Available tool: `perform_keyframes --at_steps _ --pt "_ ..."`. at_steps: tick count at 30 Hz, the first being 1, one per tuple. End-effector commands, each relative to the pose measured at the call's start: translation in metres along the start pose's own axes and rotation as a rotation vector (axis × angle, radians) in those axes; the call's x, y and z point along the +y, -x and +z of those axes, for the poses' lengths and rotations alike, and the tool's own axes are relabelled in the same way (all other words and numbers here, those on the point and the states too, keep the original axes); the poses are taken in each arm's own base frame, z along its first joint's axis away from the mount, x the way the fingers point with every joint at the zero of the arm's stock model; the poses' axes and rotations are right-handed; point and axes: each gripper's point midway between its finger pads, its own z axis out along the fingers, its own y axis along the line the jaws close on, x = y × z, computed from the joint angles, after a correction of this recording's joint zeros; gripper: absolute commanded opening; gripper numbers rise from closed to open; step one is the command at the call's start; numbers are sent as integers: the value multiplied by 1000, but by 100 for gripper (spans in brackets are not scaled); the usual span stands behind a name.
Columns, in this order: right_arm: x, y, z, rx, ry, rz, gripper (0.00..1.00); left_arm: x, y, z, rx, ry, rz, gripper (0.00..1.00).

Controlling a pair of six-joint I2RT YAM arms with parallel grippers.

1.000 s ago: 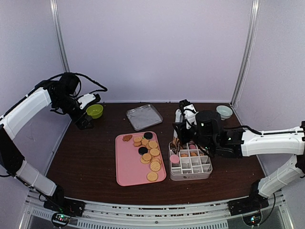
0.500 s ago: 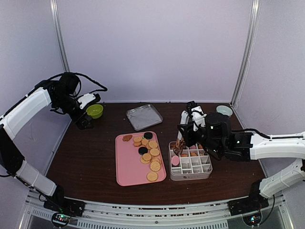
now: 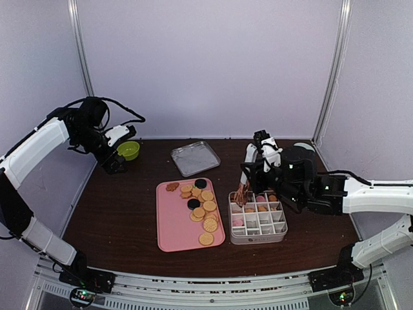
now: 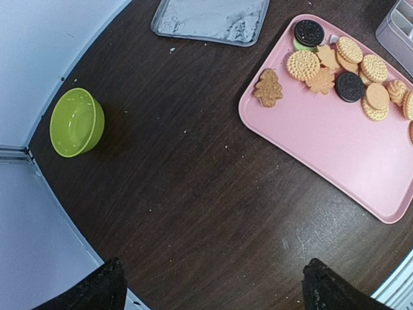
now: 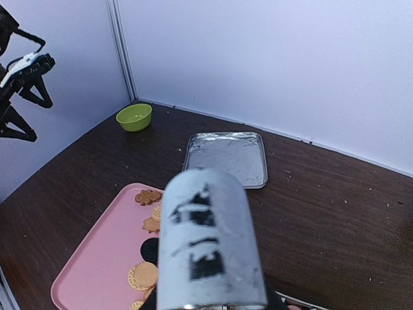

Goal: Pack the cookies
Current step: Adjust the fake cookies in the empty pocket of the box, then pick up the fake cookies from the plate.

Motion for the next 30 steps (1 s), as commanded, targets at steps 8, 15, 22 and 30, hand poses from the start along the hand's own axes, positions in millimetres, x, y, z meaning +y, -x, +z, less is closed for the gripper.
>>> perform_keyframes --at_steps 8,15,22,30 --pt "65 97 45 -182 129 -29 30 18 -23 1 7 8 -87 98" --pt "105 112 100 -208 176 -64 33 21 -42 7 12 -11 -141 98" --pt "123 96 147 -157 172 -92 35 11 -52 19 12 -46 -151 98" --pt "108 81 149 -129 125 -92 38 3 -50 24 -18 -91 -156 98"
